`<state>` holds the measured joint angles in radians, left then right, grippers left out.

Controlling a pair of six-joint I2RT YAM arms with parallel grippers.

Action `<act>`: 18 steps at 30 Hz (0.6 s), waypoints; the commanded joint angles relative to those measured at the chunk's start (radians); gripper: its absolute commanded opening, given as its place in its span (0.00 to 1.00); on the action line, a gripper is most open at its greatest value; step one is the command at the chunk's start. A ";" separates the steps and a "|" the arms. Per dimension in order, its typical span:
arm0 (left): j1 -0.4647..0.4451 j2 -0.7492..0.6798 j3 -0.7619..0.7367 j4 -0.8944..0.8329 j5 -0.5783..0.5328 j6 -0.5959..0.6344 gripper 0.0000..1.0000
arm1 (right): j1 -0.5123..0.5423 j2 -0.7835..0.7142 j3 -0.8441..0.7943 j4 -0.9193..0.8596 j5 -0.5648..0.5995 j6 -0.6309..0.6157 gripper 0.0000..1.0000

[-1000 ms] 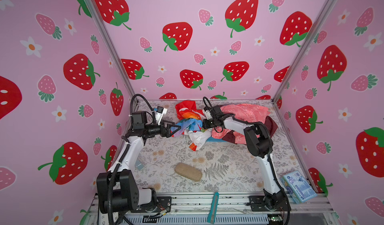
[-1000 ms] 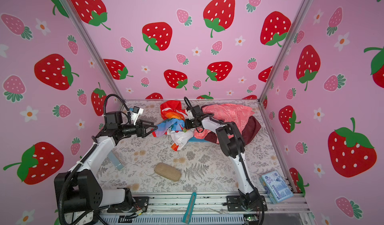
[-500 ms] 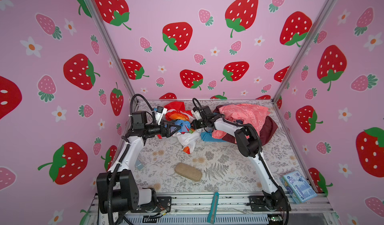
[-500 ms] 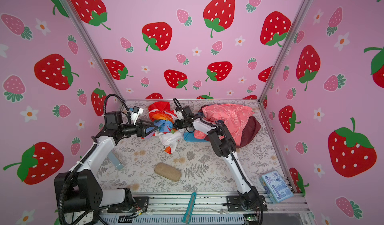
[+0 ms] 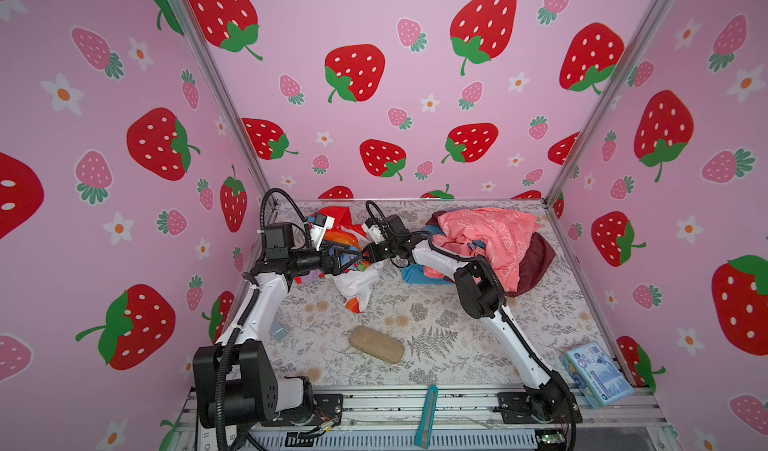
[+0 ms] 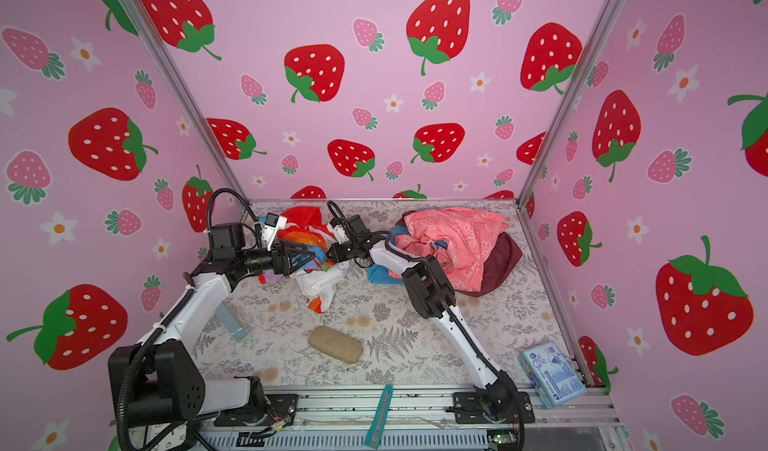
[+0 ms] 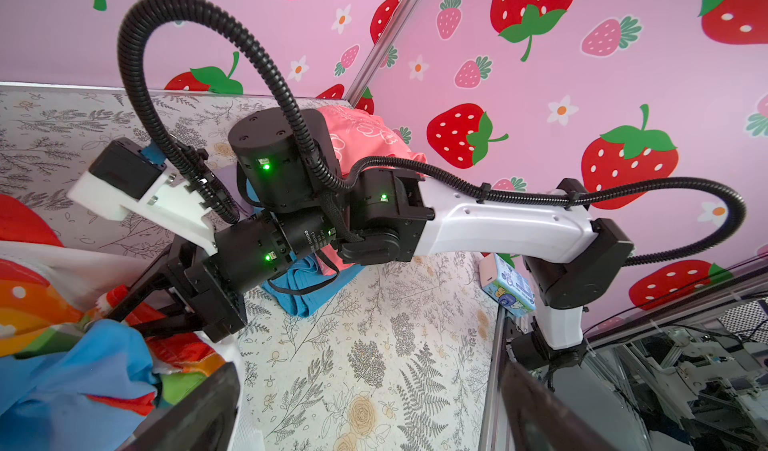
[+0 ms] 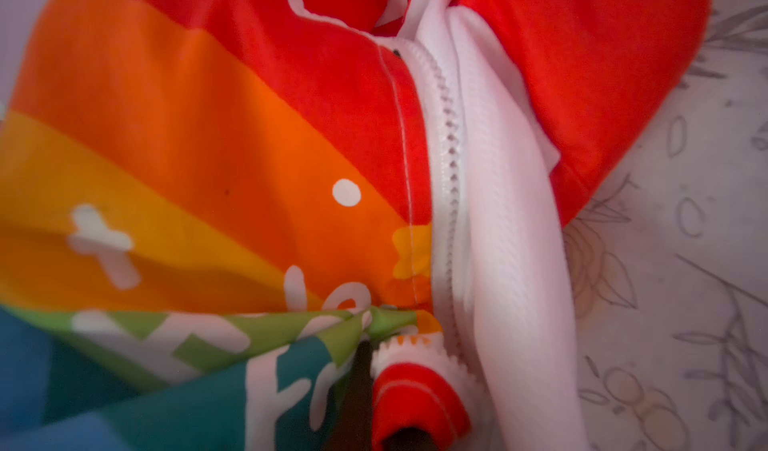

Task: Pick out a specific cloth from the pile
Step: 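Carry the rainbow garment toward the left gripper and lower it onto the table, then open the right gripper and release the rainbow garment beside the pile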

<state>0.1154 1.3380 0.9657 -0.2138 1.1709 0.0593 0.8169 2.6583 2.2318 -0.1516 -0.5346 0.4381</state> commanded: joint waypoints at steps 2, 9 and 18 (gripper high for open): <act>0.007 0.010 0.024 0.003 0.025 0.017 0.99 | 0.014 0.041 0.033 -0.005 -0.040 0.029 0.00; 0.009 0.014 0.037 -0.015 0.027 0.027 0.99 | 0.023 0.064 0.034 0.069 -0.061 0.078 0.00; 0.010 0.016 0.033 -0.013 0.028 0.024 0.99 | 0.022 -0.017 -0.016 0.014 0.002 0.016 0.48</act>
<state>0.1200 1.3510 0.9657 -0.2173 1.1709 0.0601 0.8303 2.6865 2.2444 -0.0914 -0.5640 0.4931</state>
